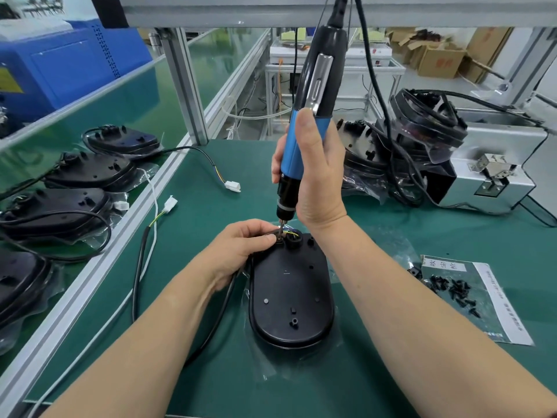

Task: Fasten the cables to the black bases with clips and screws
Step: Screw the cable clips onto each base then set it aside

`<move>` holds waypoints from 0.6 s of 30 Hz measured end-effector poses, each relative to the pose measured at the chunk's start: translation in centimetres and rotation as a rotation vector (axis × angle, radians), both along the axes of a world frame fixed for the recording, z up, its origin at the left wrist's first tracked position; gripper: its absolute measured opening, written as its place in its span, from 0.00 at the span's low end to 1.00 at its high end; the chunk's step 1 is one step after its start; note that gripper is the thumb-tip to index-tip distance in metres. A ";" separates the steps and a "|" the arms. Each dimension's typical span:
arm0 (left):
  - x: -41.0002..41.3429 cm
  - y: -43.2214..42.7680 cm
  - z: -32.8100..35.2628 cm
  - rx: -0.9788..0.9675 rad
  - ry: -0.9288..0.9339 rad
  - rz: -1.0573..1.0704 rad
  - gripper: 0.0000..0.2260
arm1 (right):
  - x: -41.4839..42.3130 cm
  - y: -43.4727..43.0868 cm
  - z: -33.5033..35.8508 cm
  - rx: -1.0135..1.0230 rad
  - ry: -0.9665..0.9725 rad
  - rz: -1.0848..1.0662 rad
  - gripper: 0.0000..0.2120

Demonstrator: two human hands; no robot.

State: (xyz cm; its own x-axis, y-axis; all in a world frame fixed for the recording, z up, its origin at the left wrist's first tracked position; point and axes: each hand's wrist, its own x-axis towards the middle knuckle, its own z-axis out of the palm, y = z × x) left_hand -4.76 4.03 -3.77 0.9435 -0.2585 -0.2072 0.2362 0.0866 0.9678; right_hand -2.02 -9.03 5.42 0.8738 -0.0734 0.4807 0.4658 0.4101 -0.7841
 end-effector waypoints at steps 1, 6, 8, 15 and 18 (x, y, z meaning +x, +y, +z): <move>0.1 0.1 0.2 0.011 0.003 -0.016 0.06 | 0.0 0.0 -0.1 -0.002 0.008 -0.002 0.16; -0.2 -0.4 0.3 0.039 -0.011 0.039 0.07 | -0.1 0.1 -0.2 -0.013 0.016 -0.016 0.14; -0.4 -0.6 0.2 0.037 -0.021 0.063 0.07 | -0.2 0.1 -0.3 -0.015 -0.002 -0.028 0.11; -0.9 -1.0 -0.1 -0.018 -0.022 0.102 0.11 | -0.1 0.3 -0.3 -0.057 -0.011 -0.051 0.12; -1.0 -1.1 -0.3 -0.005 -0.038 0.097 0.10 | -0.1 0.3 -0.3 -0.083 -0.001 -0.018 0.13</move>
